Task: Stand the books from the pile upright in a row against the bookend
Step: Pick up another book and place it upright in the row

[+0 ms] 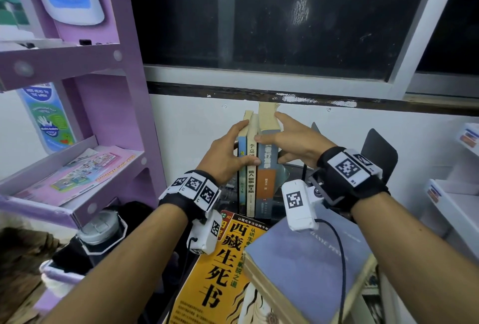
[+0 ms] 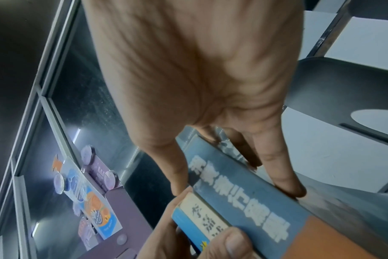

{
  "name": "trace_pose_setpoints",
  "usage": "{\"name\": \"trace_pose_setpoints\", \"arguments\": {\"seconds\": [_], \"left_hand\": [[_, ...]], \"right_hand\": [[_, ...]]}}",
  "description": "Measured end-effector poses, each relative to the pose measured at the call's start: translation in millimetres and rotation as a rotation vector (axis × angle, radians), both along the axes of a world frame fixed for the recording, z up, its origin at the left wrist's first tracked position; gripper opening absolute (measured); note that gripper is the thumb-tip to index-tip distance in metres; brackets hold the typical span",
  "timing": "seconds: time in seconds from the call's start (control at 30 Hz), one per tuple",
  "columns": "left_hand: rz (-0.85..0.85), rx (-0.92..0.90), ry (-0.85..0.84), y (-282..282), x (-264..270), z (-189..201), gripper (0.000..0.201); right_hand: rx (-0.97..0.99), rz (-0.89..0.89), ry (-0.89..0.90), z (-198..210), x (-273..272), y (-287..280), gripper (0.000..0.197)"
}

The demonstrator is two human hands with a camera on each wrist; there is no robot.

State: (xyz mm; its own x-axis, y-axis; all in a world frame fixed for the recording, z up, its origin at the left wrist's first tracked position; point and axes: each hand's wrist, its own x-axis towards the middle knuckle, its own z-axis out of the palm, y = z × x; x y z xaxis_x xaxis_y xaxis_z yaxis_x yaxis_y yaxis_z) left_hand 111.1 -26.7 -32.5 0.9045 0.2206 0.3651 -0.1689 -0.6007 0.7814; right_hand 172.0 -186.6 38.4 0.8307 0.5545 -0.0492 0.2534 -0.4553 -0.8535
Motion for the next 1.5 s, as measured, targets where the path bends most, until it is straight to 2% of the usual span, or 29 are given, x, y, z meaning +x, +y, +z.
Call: {"name": "trace_pose_setpoints", "arguments": {"seconds": [0.13, 0.3, 0.47, 0.6, 0.83, 0.93, 1.03, 1.2, 1.3, 1.5], "left_hand": [[0.019, -0.006, -0.003, -2.0, -1.3, 2.0, 0.083], [0.060, 0.019, -0.014, -5.7, -4.0, 4.9, 0.083], [0.117, 0.064, -0.028, -11.0, -6.2, 7.4, 0.083], [0.153, 0.116, -0.009, -12.5, -6.3, 11.1, 0.085], [0.136, 0.194, 0.087, -10.9, -9.8, 20.9, 0.082], [0.117, 0.212, 0.111, -12.6, -13.0, 23.6, 0.081], [0.114, 0.207, 0.113, -16.3, -16.6, 24.3, 0.079], [0.113, 0.219, 0.148, -23.0, -25.3, 28.4, 0.079], [0.141, 0.211, 0.179, -26.7, -32.6, 30.3, 0.079], [0.208, 0.203, 0.222, -36.2, -53.7, 30.7, 0.082]], "right_hand": [[0.012, -0.006, -0.019, -6.2, 3.9, 1.7, 0.076], [0.009, -0.009, -0.063, -12.0, 7.2, 3.9, 0.087], [-0.010, -0.011, -0.101, -12.6, 7.4, 3.8, 0.090], [-0.009, -0.002, -0.111, -10.7, 5.1, 3.3, 0.078], [0.020, -0.002, -0.087, -8.0, 0.7, -1.5, 0.073], [0.035, -0.004, -0.061, -12.7, 0.7, -2.2, 0.088], [0.035, 0.015, -0.061, -16.5, -0.6, -5.3, 0.092], [-0.005, 0.036, -0.106, -11.6, -10.5, -19.8, 0.074], [-0.070, 0.029, -0.129, -6.6, -18.9, -35.0, 0.076], [-0.220, 0.023, -0.166, -2.3, -43.8, -76.7, 0.064]]}}
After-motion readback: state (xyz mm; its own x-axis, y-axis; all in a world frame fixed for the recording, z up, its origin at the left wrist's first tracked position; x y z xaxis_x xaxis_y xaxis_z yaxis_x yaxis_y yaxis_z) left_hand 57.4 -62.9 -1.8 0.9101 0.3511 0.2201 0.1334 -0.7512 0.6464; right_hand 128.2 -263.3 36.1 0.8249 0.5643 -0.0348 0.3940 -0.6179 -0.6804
